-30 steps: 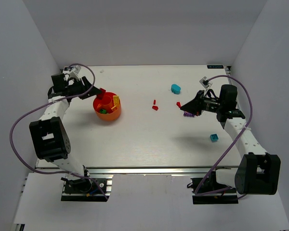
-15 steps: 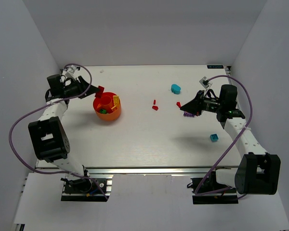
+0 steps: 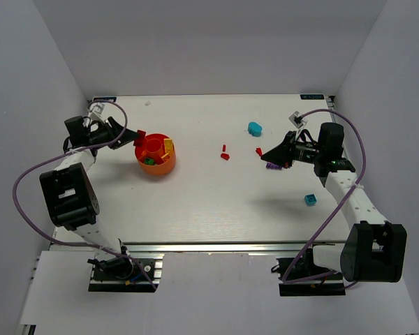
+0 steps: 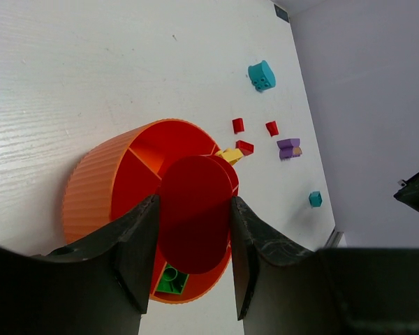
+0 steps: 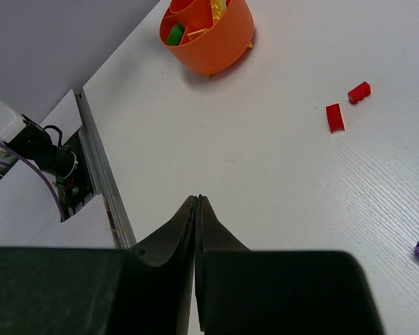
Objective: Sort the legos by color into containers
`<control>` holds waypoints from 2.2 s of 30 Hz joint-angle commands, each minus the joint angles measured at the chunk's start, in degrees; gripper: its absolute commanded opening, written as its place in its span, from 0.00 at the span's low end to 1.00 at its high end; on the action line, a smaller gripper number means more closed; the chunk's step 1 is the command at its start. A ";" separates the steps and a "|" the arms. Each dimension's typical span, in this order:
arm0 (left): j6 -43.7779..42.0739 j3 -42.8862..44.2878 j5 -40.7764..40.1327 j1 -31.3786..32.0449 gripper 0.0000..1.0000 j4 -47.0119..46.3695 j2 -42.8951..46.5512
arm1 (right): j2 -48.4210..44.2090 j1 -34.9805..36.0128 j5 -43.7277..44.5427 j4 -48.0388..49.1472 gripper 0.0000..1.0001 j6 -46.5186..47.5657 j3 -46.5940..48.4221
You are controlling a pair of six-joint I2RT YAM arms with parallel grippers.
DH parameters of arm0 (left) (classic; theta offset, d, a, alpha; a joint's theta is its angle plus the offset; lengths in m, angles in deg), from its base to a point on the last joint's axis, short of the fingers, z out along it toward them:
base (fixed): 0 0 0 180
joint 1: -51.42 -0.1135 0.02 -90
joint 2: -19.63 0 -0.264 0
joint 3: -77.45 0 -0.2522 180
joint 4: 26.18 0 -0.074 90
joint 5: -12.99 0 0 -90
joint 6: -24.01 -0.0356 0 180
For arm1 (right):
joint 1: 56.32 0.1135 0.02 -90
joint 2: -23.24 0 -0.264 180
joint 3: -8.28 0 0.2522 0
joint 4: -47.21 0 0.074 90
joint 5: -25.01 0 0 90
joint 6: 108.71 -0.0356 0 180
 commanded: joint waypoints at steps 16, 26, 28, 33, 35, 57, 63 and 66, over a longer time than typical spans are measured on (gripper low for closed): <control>0.38 -0.25 2.74 0.02 0.42 -1.13 -3.96 | 0.17 -0.05 -1.25 1.53 0.03 0.08 -0.59; -0.58 0.54 1.69 0.02 0.97 1.33 -4.58 | 0.25 -0.05 -1.25 1.53 0.03 0.17 -0.59; -1.11 0.81 1.17 0.02 0.98 2.29 -4.49 | 0.25 -0.05 -1.34 1.53 0.03 0.08 -0.59; -1.03 1.16 0.55 0.02 0.98 2.83 -3.44 | 0.08 -0.05 -1.43 1.62 0.03 -0.01 -0.59; -1.20 1.51 0.55 0.02 0.98 3.09 -3.09 | 0.08 -0.13 -1.52 1.70 0.03 -0.09 -0.59; -0.59 6.52 -10.77 0.02 0.98 8.45 8.94 | 0.43 -0.04 -2.39 1.53 0.03 0.52 -0.59; -0.06 1.35 -19.83 0.63 0.98 9.77 25.43 | -0.01 1.00 -3.01 -2.86 0.24 9.03 0.82; 3.18 -6.47 -21.69 0.64 0.98 7.76 33.01 | -0.36 2.50 -0.57 -8.04 0.40 16.41 2.92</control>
